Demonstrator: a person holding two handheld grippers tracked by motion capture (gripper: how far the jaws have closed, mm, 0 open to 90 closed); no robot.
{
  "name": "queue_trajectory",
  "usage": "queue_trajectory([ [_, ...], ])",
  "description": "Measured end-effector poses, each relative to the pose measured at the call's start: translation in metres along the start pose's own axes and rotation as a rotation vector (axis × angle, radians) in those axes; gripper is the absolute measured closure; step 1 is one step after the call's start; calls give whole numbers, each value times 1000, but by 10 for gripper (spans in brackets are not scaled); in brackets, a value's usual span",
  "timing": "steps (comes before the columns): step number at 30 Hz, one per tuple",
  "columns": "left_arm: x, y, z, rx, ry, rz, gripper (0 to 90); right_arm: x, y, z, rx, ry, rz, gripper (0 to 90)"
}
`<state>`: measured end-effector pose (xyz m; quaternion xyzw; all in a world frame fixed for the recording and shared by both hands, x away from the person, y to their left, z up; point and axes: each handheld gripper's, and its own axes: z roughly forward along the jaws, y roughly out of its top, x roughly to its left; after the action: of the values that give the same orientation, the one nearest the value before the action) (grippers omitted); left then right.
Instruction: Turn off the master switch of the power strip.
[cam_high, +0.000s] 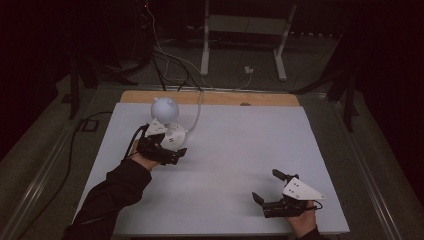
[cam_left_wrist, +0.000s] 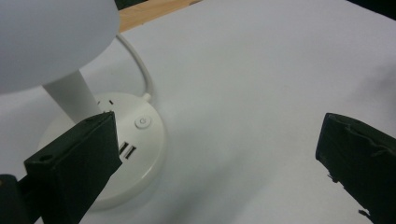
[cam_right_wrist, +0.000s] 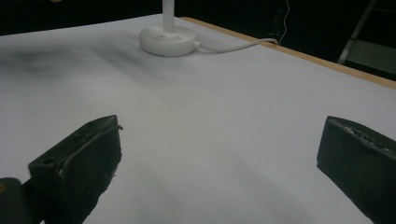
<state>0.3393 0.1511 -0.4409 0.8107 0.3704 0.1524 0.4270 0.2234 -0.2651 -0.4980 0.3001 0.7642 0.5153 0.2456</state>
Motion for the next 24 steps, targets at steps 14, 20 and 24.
queue_trajectory([
  [14,8,-35,-19,4,-30,1,3,0,0,1,4,0,0,0],
  [20,8,-54,-21,39,-41,16,3,0,0,1,6,-1,2,0],
  [24,8,-66,-21,59,-38,24,3,0,0,1,7,-1,-1,0],
])
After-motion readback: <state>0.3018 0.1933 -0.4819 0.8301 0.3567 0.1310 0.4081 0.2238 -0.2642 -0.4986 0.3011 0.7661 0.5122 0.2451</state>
